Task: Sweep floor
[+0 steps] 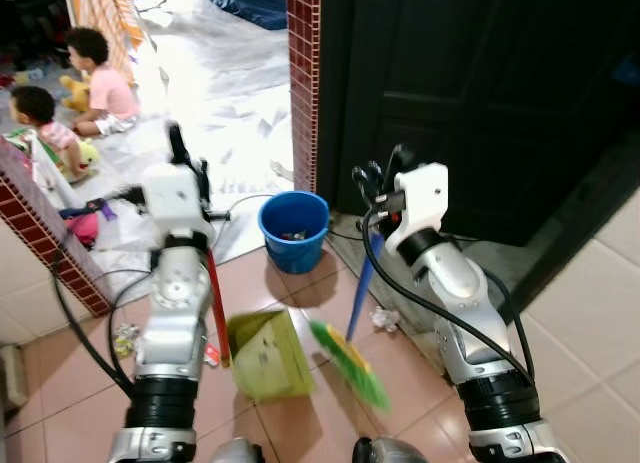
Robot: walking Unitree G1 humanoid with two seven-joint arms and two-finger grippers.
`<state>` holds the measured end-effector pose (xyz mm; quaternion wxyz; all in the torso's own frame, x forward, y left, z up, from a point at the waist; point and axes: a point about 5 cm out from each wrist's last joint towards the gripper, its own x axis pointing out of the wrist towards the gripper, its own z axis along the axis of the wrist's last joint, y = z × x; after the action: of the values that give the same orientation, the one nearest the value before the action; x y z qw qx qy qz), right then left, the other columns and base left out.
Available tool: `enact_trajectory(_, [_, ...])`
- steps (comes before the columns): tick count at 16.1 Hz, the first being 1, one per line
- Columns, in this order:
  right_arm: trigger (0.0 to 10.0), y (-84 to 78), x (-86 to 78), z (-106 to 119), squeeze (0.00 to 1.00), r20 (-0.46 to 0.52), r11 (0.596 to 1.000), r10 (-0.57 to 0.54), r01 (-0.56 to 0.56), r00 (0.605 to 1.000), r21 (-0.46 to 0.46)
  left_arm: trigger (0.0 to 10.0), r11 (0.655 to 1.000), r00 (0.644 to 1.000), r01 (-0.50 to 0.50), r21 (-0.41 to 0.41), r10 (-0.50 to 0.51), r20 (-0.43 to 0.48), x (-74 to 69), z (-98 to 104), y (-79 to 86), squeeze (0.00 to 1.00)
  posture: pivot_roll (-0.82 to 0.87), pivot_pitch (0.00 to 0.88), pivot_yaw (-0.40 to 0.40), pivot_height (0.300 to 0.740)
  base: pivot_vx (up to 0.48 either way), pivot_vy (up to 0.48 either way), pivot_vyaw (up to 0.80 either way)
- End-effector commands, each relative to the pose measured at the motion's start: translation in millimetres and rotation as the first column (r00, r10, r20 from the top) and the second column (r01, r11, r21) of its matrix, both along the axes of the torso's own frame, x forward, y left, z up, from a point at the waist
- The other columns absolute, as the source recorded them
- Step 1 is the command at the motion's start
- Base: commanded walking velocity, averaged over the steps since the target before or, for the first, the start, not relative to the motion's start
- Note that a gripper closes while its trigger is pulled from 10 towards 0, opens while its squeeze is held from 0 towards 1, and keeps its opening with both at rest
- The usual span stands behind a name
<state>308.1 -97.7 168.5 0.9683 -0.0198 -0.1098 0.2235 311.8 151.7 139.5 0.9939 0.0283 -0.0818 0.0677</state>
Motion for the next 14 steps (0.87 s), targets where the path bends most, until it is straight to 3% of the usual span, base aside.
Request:
enact_trajectory(1, [10.0,2.1,0.6,25.6,0.00,0.119,1.000,0.016,-0.014,0.993,-0.015,10.0,1.000,0.999,-0.003,0.014,0.003,0.034,1.8,3.3,-4.2,0.00,-0.06,0.000,0.032,0.740,0.000,0.000,0.00])
enact_trajectory(5, [10.0,-12.9,6.5,38.4,0.00,0.237,0.991,-0.031,0.061,0.971,-0.118,10.0,1.000,0.998,0.018,-0.021,-0.019,-0.059,0.0,-25.3,-11.7,0.00,-0.06,0.000,0.055,0.740,0.000,0.000,0.00])
enact_trajectory(8, [10.0,-22.4,7.9,36.4,0.00,0.289,0.973,-0.031,0.095,0.957,-0.211,10.0,0.999,0.997,0.040,-0.025,-0.041,-0.061,-1.3,-28.7,-14.9,0.00,-0.06,0.000,0.059,0.740,0.000,0.000,0.00])
enact_trajectory(12, [10.0,-26.5,8.9,20.9,0.00,0.281,0.966,-0.030,0.100,0.959,-0.237,10.0,0.999,0.998,0.046,-0.029,-0.047,-0.051,-1.6,-30.0,-14.2,0.00,-0.04,0.024,0.060,0.740,0.000,0.000,0.00])
enact_trajectory(14, [10.0,-24.8,8.0,16.6,0.00,0.276,0.966,-0.022,0.092,0.961,-0.241,10.0,0.999,0.998,0.038,-0.037,-0.040,-0.048,-2.5,-30.3,-11.4,0.00,-0.04,0.030,0.061,0.740,0.358,0.000,0.00])
